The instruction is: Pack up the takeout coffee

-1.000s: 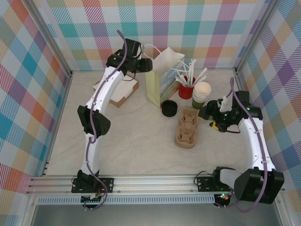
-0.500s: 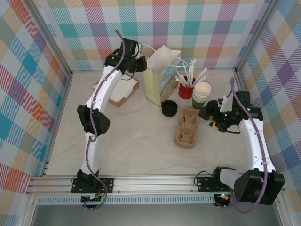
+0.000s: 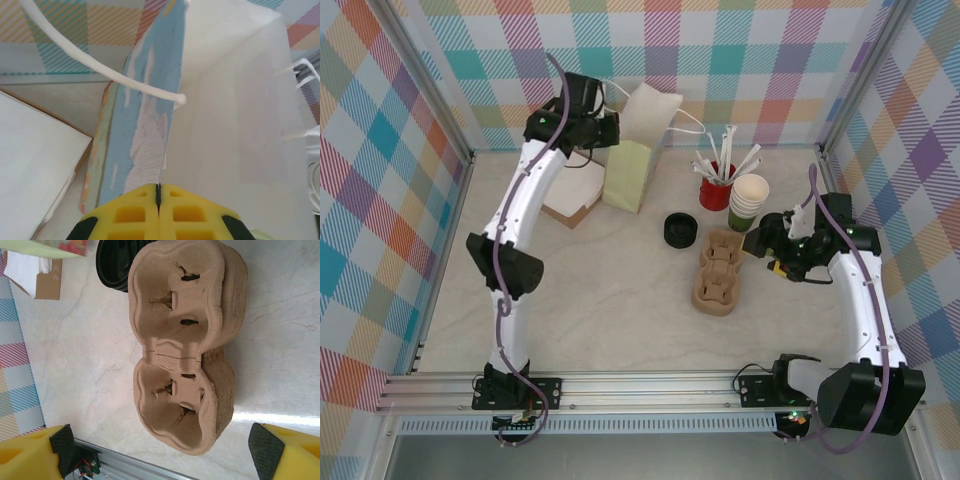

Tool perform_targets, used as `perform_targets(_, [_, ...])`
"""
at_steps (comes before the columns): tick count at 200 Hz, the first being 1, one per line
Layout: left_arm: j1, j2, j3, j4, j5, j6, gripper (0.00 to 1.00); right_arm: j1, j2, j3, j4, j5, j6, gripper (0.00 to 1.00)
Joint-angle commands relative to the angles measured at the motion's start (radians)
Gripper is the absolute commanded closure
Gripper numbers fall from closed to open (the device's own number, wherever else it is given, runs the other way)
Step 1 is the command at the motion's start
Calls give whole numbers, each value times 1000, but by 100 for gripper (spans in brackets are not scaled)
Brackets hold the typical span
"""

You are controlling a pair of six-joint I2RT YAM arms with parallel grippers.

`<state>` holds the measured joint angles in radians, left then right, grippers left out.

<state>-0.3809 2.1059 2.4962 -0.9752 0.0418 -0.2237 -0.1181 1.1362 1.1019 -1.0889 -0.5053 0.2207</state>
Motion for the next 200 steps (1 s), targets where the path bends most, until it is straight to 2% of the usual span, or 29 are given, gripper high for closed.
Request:
perform_targets(1, [5, -157, -79, 26, -48, -39, 100, 7, 4, 48, -54, 21, -78, 11])
perform_targets(38, [-23, -376, -314, 68, -167, -103, 100, 13, 31, 68, -60, 50, -136, 11])
perform_targets(91, [-92, -774, -780, 152, -246, -265, 100, 65, 62, 79, -10, 96, -155, 13])
perform_targets(123, [-151, -965, -992, 154, -254, -393, 100, 82, 75, 88, -6, 129, -155, 13])
perform_targets(156, [-217, -1078, -1124, 152, -259, -514, 100, 84, 98, 96, -12, 189, -147, 13])
perform_targets(200, [-306, -1116, -1228, 207, -299, -615, 100, 92, 106, 108, 9, 217, -171, 13])
